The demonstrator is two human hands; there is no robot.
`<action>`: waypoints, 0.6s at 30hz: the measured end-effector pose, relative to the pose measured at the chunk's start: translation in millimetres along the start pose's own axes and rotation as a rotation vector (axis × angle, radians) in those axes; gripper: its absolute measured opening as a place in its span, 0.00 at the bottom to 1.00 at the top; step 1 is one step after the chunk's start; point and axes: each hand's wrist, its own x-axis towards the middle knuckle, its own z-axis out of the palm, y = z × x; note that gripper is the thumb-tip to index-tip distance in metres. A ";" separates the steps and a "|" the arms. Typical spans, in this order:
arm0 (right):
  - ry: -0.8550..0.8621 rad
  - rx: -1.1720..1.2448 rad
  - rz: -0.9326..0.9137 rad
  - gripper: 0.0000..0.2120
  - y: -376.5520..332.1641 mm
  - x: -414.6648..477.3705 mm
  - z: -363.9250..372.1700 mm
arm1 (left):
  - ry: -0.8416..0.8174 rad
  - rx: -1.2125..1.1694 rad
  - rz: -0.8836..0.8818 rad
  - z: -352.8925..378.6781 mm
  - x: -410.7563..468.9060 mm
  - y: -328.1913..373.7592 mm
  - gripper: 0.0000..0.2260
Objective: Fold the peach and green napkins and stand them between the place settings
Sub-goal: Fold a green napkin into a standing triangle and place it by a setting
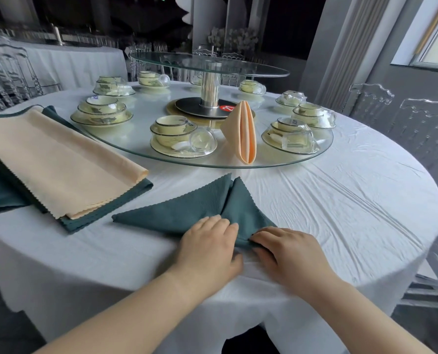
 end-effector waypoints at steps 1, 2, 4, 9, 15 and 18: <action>0.020 -0.016 -0.003 0.14 -1.0 0.8 -1.0 | 0.022 0.036 0.000 1.2 0.0 2.0 0.18; 0.025 -0.029 -0.004 0.14 -2.5 1.5 -2.3 | 0.025 0.060 0.009 1.4 -0.1 3.9 0.15; 0.016 -0.037 0.002 0.14 -4.3 2.3 -3.3 | -0.029 0.063 0.025 1.7 -0.5 6.4 0.13; -0.309 0.215 0.065 0.09 -7.9 12.5 -30.6 | -0.040 -0.023 0.024 -4.0 -8.1 -4.6 0.03; -0.359 0.958 0.158 0.20 22.5 31.5 -60.4 | -0.068 -0.533 -0.191 -30.8 -32.0 -33.3 0.13; -0.392 1.077 0.221 0.13 15.3 51.8 -43.5 | -0.041 -0.671 -0.340 -31.9 -41.7 -41.9 0.19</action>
